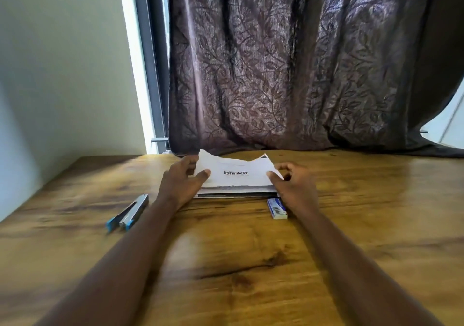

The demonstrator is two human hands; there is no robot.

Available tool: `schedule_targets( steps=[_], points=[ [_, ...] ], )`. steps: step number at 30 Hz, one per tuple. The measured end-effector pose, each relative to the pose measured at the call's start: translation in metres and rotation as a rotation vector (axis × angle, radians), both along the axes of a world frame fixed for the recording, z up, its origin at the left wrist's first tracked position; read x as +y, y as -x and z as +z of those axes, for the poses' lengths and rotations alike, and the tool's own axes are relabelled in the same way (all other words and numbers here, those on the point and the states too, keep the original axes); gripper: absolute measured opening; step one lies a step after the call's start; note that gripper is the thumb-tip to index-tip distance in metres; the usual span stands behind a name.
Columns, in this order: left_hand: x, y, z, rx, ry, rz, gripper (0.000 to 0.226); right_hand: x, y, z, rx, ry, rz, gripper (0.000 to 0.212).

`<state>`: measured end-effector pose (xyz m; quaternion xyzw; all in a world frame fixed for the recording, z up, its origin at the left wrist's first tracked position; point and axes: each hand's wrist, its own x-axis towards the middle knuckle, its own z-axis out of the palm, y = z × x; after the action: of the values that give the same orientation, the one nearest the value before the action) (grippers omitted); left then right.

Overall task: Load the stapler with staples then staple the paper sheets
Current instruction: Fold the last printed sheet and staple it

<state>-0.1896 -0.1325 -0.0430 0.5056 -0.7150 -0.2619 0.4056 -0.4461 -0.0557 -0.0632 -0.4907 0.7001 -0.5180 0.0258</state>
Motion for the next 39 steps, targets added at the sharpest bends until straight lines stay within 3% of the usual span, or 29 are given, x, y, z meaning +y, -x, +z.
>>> schedule_targets(
  steps=[8, 15, 25, 31, 35, 39],
  points=[
    [0.000, 0.007, -0.005, -0.358, 0.048, 0.039, 0.038, -0.004, 0.004, -0.006, 0.137, -0.155, -0.037, 0.023],
    [0.000, 0.008, -0.007, -0.358, 0.059, 0.037, 0.046, -0.006, 0.005, -0.008, 0.204, -0.239, -0.035, 0.037],
    [0.037, 0.004, -0.002, -0.401, 0.066, 0.238, 0.063, 0.018, -0.006, -0.003, 0.065, -0.159, -0.035, 0.036],
    [0.083, -0.028, 0.006, -0.369, 0.306, 0.432, 0.052, 0.069, -0.031, 0.003, 0.242, -0.216, -0.137, 0.057],
    [0.096, -0.078, 0.008, -0.500, 0.118, 0.587, 0.058, 0.094, -0.052, 0.004, 0.480, -0.404, -0.109, 0.061],
    [0.104, -0.105, 0.005, -0.564, -0.068, 0.540, 0.056, 0.101, -0.058, 0.010, 0.508, -0.433, -0.072, 0.047]
  ],
)
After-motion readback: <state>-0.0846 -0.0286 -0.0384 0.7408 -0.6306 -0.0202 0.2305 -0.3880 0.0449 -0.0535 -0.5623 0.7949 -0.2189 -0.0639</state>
